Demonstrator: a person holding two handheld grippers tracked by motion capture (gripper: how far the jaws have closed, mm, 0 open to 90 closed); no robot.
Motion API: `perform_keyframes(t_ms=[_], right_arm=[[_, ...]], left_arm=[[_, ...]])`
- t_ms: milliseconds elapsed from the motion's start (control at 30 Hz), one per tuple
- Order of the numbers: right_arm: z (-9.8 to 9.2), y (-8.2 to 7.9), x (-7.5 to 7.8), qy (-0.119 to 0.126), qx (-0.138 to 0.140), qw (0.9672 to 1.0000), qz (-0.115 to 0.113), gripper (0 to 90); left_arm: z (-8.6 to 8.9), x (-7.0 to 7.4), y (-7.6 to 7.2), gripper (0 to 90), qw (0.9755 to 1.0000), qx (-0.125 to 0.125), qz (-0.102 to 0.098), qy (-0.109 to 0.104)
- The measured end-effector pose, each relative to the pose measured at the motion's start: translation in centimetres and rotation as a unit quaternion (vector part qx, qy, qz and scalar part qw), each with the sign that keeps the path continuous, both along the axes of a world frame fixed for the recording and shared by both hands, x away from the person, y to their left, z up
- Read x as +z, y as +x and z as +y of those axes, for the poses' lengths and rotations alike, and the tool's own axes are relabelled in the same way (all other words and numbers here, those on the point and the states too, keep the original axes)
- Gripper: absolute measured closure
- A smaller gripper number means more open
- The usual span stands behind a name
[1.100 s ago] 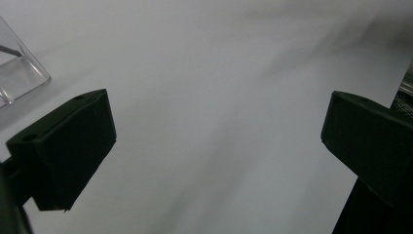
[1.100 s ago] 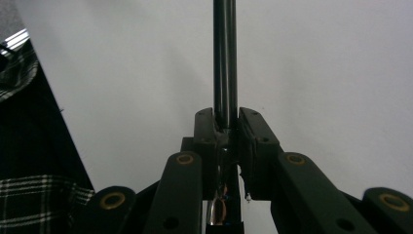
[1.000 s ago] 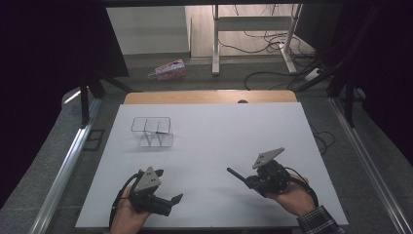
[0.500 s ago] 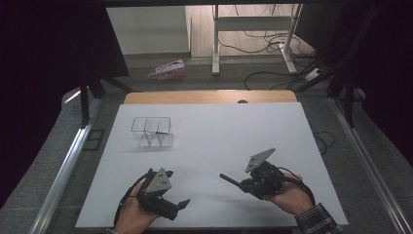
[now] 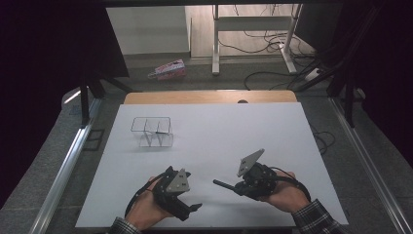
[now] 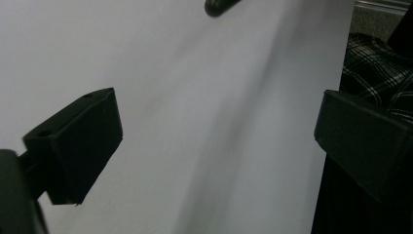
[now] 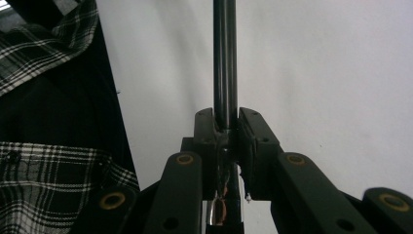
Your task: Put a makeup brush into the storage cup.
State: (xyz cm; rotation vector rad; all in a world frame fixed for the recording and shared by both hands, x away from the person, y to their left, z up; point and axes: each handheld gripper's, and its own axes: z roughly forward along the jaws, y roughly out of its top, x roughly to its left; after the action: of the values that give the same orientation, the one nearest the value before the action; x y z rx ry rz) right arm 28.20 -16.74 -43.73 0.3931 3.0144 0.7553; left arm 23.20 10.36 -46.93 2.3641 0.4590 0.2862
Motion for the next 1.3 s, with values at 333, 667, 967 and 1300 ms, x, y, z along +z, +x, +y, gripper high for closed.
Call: perform_keyframes(t_ms=[333, 667, 967, 1300], right_arm=[[1.3, -0.2, 0.0, -0.015, 0.03, 0.9994, 0.0, 78.3], [2.4, -0.7, -0.1, -0.028, 0.07, 0.9971, 0.01, 78.3], [3.0, -1.0, 0.0, -0.028, 0.099, 0.9945, 0.018, 78.3], [2.9, -1.0, -0.1, -0.021, 0.109, 0.9936, 0.022, 78.1]], left_arm=[[-1.5, 0.2, 0.4, 24.8, 0.9993, -0.035, -0.011, 0.011], [-2.8, 0.1, 0.0, 40.2, 0.9965, -0.067, -0.03, 0.039], [-3.3, 0.1, -0.3, 59.0, 0.994, -0.086, -0.042, 0.052], [-3.3, -0.3, -0.5, 76.7, 0.9901, -0.121, -0.035, 0.062]])
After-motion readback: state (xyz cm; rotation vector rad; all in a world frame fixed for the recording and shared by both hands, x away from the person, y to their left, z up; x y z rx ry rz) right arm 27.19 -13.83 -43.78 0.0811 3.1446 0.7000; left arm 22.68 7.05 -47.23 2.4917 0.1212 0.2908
